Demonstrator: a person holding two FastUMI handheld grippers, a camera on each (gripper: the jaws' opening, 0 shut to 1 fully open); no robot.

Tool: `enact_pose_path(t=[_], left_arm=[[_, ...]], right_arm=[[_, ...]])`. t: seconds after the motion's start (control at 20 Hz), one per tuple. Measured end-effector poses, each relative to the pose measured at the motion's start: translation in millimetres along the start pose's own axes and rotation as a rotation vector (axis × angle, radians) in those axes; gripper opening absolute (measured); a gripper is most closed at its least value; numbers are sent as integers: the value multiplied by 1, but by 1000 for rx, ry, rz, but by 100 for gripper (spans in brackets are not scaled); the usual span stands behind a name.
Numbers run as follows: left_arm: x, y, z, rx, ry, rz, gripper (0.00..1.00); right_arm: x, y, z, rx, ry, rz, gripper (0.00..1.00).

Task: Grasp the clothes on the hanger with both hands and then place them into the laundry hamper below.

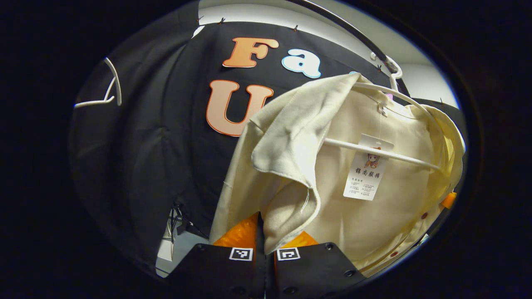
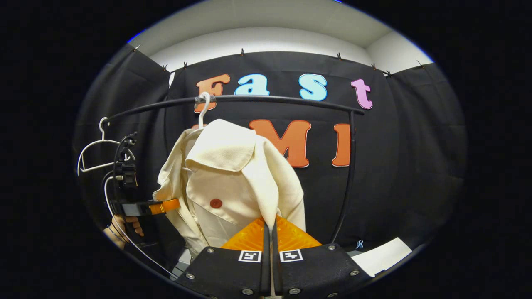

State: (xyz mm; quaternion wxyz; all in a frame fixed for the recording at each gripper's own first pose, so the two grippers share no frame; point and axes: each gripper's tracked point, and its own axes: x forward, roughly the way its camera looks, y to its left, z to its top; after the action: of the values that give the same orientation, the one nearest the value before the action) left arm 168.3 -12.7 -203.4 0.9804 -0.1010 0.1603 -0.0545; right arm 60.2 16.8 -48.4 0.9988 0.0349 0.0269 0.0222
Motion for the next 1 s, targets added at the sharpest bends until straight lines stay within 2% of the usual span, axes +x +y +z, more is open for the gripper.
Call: enact_pose_path(t=[0.3,0.35,0.4,0.75,1.0], left_arm=[[-25,44,46,-29,-72,71,7],[-28,50,54,-27,-88,81,7],[-31,55,61,-22,-103,92,7],[-39,82,96,-3,-163,155,7],[-40,97,114,-2,-194,182,7]], right_arm=[[-8,-24,46,6,-85,-18,0],[-7,-29,53,5,-95,-25,7],[-7,-35,60,3,-107,-33,0],[3,-76,102,86,-170,-53,0],[26,-109,126,121,-188,-73,0]])
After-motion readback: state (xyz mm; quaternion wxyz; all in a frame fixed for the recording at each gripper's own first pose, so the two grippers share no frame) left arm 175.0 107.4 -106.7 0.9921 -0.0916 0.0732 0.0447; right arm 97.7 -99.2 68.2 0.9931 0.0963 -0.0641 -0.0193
